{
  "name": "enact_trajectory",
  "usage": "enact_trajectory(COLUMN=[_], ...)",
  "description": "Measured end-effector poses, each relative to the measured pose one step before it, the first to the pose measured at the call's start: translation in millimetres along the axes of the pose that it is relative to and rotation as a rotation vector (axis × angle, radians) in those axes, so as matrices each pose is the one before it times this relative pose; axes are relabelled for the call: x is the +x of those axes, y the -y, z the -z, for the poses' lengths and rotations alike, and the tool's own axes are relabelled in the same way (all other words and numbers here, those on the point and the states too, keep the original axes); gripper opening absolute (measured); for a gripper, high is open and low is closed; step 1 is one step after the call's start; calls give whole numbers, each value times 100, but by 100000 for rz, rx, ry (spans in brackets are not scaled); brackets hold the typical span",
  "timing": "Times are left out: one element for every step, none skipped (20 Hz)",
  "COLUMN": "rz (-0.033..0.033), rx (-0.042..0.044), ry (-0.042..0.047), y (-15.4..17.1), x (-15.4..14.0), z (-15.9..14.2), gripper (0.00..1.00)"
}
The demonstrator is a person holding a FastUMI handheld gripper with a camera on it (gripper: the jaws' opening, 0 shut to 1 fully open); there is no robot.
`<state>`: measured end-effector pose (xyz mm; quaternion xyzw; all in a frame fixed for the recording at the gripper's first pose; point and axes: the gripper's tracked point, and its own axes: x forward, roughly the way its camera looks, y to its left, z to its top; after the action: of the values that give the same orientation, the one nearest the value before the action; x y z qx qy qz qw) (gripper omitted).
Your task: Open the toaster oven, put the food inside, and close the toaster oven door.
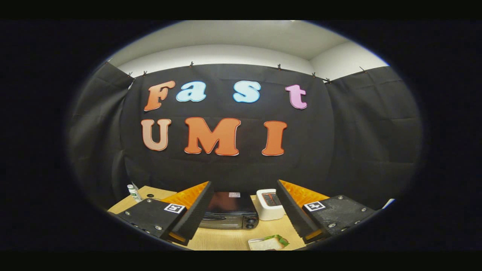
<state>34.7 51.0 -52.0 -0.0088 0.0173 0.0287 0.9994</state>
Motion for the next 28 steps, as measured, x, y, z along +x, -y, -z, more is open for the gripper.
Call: enact_trajectory(rz=[-1391, -1516, -1358, -1120, -1056, -1112, -1023, -1064, -914, -765, -524, -44, 176, 363, 435, 615, -102, -511, -711, -597, -400, -99, -141, -578, 49, -240, 85, 925], rx=[-53, 17, -57, -127, -306, -331, -310, -399, -578, -681, -978, -1207, -1251, -1401, -1294, -739, -194, 624, 1119, 1403, 1473, 1275, 1024, 1910, 2287, 2897, 997, -1602], ry=[-409, -281, -933, -497, -248, -513, -1081, -1321, -2010, -2416, -2722, -2801, -2120, -1765, -1636, -1943, -2207, -2016, -1796, -1809, -1624, -1016, -1087, 819, -156, -1690, 1877, -746], y=[-679, -793, -746, -800, -716, -759, -797, -773, -669, -708, -615, -444, -342, -361, -351, -254, -348, -480, -463, -426, -298, -268, -242, -181, -88, 61, 39, 212], x=[540, 536, 578, 642, 591, 654, 706, 804, 668, 779, 854, 736, 657, 765, 780, 713, 747, 716, 525, 542, 354, 252, 204, -3, 214, -67, -37, -32], z=[651, 675, 773, 734, 725, 876, 1057, 1150, 1303, 1348, 1383, 1399, 1135, 1019, 994, 967, 1047, 762, 803, 662, 556, 367, 480, -53, 85, 339, -352, 353], gripper=[99, 99, 99, 99, 99, 99, 99, 99, 99, 99, 99, 99, 99, 99, 99, 99, 99, 99, 99, 99, 99, 99, 99, 99, 100, 99, 99, 99])
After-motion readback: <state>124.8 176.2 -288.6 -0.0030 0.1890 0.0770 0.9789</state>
